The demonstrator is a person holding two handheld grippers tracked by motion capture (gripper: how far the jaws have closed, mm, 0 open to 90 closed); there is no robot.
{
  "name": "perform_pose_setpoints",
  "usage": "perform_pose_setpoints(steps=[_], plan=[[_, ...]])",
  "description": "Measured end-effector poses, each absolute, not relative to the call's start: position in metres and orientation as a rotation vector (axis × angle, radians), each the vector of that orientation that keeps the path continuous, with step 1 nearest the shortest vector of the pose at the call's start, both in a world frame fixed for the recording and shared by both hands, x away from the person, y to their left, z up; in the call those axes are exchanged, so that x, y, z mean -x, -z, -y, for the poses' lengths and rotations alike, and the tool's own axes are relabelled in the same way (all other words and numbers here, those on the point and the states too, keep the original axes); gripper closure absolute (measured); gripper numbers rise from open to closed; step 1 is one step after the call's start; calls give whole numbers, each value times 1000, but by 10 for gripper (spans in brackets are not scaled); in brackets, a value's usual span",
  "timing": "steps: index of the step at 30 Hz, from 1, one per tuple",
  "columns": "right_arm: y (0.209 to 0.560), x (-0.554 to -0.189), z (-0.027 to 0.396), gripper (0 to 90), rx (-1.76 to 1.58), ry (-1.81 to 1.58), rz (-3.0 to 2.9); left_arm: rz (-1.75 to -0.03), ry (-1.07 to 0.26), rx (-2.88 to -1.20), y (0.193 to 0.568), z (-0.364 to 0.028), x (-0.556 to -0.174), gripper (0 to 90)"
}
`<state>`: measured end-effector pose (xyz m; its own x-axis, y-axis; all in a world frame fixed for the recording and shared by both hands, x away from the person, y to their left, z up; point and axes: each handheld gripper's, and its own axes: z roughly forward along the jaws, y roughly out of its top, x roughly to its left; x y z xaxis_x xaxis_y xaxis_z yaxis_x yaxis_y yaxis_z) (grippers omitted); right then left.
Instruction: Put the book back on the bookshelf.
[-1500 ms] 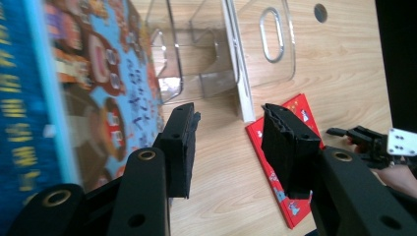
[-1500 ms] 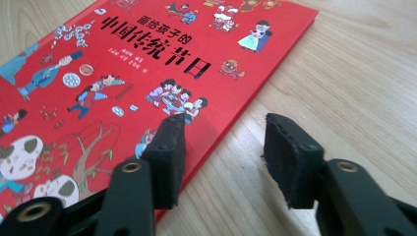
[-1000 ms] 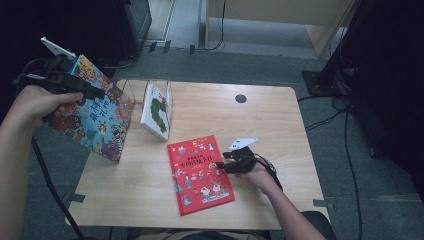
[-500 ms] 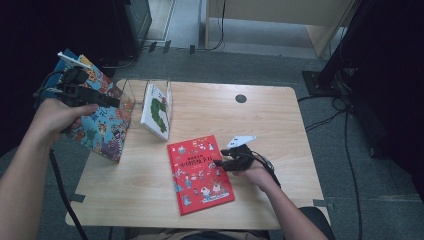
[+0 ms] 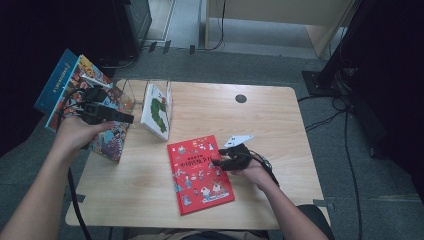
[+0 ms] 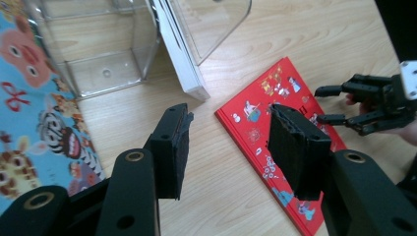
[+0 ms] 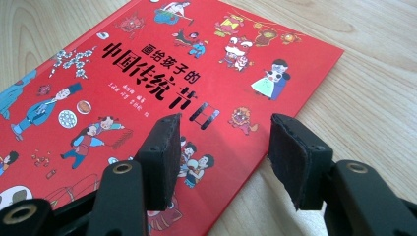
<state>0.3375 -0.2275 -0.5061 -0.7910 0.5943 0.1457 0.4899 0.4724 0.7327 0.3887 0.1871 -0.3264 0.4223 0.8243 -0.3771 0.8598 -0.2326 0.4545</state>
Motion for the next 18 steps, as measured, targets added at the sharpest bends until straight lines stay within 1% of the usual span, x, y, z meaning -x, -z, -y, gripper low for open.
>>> perform_pose_setpoints(steps=[2, 14, 18], plan=[[506, -338, 227, 465, -962, -1223, -2580, -1405, 95, -2069, 332, -184, -386, 499], [507, -337, 227, 465, -967, -1208, -2585, -1357, 107, -2084, 378, -157, -368, 494], [507, -337, 227, 465, -971, -1205, -2585, -1337, 144, -2101, 395, -147, -363, 493]])
